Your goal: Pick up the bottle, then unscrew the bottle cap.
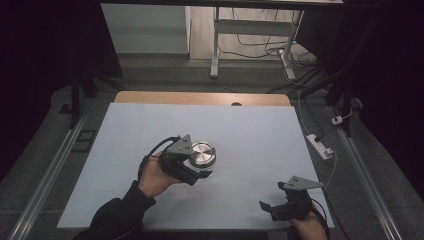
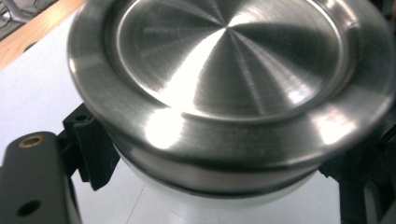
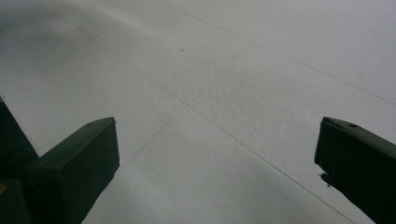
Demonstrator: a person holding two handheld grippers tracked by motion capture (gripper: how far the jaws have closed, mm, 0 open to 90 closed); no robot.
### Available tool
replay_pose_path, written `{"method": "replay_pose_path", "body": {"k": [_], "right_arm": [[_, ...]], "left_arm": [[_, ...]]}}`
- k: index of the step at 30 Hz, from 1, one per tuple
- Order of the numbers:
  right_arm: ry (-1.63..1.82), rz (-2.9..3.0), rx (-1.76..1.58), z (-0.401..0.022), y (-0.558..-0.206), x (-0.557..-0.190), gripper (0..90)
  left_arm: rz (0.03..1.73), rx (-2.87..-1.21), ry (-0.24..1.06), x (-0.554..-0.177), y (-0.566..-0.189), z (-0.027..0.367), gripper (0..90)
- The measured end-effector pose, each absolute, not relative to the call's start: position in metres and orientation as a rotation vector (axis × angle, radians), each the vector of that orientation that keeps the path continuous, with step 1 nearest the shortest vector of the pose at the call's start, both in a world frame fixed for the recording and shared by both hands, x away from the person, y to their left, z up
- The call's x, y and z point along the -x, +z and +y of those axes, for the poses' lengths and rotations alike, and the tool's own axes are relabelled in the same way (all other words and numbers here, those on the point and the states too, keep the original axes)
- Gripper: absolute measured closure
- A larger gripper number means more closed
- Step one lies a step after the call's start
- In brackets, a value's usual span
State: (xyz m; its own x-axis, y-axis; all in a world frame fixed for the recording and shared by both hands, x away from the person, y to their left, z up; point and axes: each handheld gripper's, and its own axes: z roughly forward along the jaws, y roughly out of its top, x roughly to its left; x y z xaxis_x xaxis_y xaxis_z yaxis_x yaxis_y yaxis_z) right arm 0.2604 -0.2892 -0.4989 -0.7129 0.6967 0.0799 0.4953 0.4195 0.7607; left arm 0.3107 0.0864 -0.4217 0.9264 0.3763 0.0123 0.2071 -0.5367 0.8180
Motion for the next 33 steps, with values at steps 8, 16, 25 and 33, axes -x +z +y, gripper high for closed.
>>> {"method": "replay_pose_path", "body": {"k": [8, 16, 25, 33], "right_arm": [[1.157, 2.448, -1.023, -0.287, -0.499, -0.260, 2.1], [1.104, 2.491, -0.974, -0.282, -0.501, -0.259, 4.6], [1.112, 2.479, -0.981, -0.283, -0.500, -0.259, 4.6], [1.216, 2.395, -1.057, -0.291, -0.497, -0.259, 0.5]], "left_arm": [[0.393, -2.173, 0.224, -0.309, -0.423, 0.079, 15.3], [0.387, -2.185, 0.223, -0.308, -0.427, 0.076, 15.3], [0.359, -2.185, 0.238, -0.304, -0.422, 0.075, 15.3], [0.361, -2.175, 0.221, -0.305, -0.423, 0.078, 15.3]]}}
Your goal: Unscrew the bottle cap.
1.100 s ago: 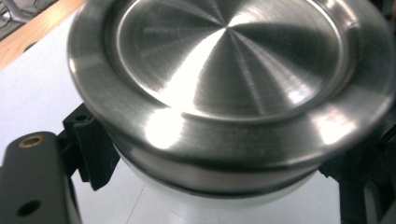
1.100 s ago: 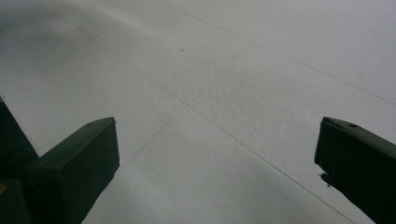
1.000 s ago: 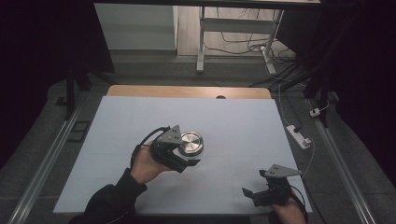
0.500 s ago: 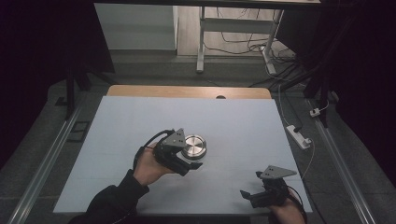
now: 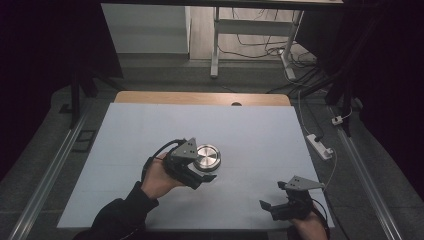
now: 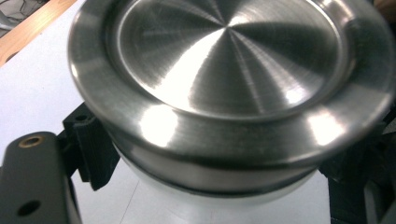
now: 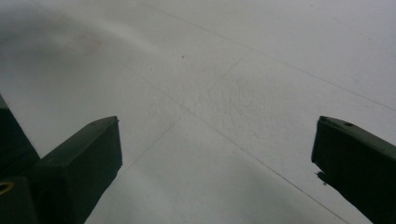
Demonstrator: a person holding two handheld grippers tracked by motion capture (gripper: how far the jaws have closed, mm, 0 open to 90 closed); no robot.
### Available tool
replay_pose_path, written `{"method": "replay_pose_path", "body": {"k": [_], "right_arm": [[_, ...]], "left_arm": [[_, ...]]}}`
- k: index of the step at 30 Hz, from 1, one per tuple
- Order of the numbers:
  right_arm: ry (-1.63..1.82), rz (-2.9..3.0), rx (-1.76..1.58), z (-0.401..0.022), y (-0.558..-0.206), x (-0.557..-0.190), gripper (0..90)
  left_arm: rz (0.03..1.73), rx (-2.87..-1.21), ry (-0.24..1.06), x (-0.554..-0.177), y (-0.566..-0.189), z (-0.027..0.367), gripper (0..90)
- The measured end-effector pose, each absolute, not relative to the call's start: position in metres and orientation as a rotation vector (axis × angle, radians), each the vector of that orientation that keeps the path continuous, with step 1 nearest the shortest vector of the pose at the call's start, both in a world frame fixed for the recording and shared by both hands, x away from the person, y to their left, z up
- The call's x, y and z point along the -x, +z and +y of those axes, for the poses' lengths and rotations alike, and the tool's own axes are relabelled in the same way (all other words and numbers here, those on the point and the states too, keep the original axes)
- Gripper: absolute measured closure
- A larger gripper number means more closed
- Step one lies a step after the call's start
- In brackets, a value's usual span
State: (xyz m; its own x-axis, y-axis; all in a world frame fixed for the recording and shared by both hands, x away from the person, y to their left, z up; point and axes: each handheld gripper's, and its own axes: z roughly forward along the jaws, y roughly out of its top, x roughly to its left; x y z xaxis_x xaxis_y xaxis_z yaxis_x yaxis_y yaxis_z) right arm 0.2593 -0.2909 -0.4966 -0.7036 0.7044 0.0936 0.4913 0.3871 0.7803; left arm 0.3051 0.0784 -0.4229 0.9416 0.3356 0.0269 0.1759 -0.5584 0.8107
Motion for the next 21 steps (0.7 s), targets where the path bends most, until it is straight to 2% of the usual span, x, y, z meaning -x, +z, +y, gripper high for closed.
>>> {"method": "replay_pose_path", "body": {"k": [21], "right_arm": [[1.280, 2.379, -0.987, -0.283, -0.484, -0.257, 0.0]], "left_arm": [[0.375, -2.166, 0.236, -0.306, -0.422, 0.081, 15.3]]}}
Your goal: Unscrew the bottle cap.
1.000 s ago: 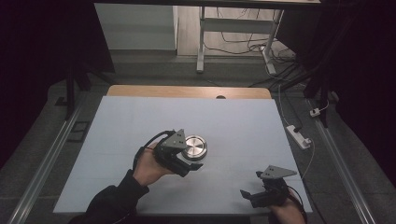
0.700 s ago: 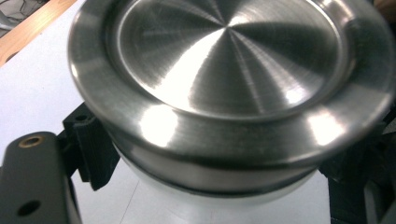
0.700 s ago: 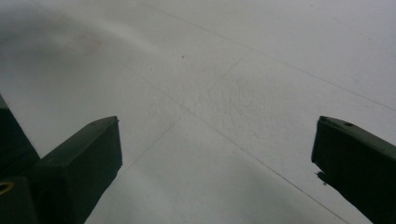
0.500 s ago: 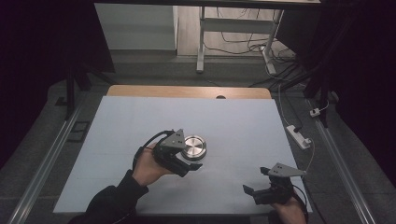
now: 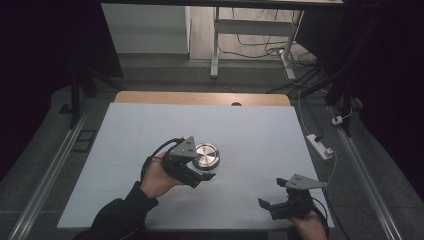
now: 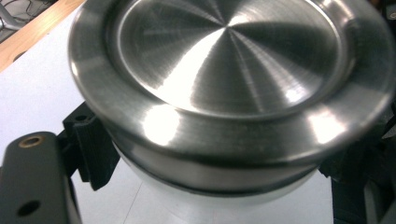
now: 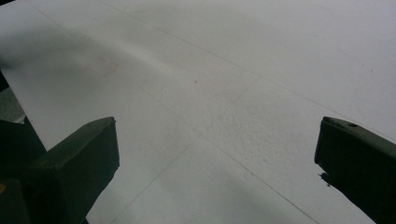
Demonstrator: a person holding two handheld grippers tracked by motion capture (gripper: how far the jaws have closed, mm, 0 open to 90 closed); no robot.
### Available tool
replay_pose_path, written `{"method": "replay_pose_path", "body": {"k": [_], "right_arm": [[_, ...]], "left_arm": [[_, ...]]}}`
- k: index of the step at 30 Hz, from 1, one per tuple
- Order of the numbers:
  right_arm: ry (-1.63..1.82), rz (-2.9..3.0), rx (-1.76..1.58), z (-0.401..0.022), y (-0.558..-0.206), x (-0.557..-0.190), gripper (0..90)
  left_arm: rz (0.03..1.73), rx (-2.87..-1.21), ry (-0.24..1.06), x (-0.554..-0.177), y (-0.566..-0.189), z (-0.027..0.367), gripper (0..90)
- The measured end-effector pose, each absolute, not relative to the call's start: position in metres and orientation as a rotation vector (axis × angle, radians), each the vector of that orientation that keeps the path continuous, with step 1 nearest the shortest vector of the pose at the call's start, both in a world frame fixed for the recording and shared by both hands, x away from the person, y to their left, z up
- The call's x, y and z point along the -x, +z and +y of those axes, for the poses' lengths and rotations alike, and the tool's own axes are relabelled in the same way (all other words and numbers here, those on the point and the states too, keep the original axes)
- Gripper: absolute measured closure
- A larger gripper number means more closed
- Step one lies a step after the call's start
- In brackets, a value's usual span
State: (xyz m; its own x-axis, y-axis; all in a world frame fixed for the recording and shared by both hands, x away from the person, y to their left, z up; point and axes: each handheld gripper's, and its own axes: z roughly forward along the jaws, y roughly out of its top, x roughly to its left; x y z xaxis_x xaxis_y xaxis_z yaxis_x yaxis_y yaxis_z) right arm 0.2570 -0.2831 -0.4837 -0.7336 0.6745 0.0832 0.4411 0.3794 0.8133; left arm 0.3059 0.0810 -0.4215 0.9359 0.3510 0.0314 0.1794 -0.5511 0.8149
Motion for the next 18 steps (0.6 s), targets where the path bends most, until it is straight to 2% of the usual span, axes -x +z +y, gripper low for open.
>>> {"method": "replay_pose_path", "body": {"k": [18], "right_arm": [[1.404, 2.349, -0.892, -0.258, -0.464, -0.258, 0.0]], "left_arm": [[0.375, -2.172, 0.229, -0.308, -0.425, 0.080, 15.3]]}}
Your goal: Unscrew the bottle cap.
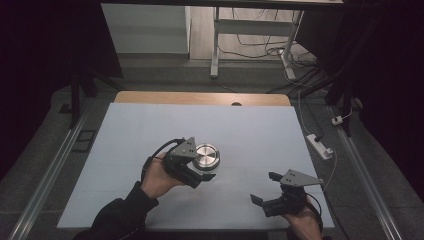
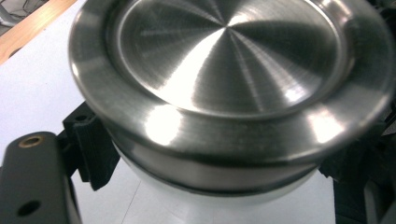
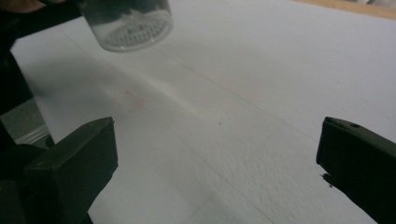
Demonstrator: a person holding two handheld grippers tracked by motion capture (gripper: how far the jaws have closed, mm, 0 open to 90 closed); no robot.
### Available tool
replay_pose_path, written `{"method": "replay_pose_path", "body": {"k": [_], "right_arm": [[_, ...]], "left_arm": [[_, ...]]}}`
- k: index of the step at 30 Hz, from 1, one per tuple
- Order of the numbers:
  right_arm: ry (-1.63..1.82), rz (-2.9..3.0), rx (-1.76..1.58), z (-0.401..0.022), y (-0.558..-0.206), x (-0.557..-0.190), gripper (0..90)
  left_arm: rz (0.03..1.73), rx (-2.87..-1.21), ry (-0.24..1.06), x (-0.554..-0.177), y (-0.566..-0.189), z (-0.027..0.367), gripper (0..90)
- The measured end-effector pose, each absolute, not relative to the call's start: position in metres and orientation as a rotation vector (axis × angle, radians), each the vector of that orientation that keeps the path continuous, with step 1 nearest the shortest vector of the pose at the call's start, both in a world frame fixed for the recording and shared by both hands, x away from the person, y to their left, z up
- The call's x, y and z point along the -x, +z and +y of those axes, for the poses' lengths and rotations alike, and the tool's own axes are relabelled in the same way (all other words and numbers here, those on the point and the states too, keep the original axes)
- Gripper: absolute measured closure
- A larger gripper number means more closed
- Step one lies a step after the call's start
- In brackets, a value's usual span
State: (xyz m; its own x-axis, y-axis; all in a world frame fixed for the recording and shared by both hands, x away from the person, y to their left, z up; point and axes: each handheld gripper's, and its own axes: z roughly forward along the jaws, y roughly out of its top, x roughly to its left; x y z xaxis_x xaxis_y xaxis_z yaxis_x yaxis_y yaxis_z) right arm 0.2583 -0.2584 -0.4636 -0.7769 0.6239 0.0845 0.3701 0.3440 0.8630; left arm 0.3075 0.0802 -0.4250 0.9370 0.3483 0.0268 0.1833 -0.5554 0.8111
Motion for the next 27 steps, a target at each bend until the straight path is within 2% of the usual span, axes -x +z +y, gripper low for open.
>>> {"method": "replay_pose_path", "body": {"k": [6, 27], "right_arm": [[1.483, 2.370, -0.861, -0.245, -0.457, -0.262, 0.0], [1.419, 2.402, -0.781, -0.207, -0.432, -0.277, 0.0]], "left_arm": [[0.370, -2.174, 0.231, -0.307, -0.425, 0.080, 15.3], [0.376, -2.184, 0.227, -0.307, -0.430, 0.078, 15.3]]}}
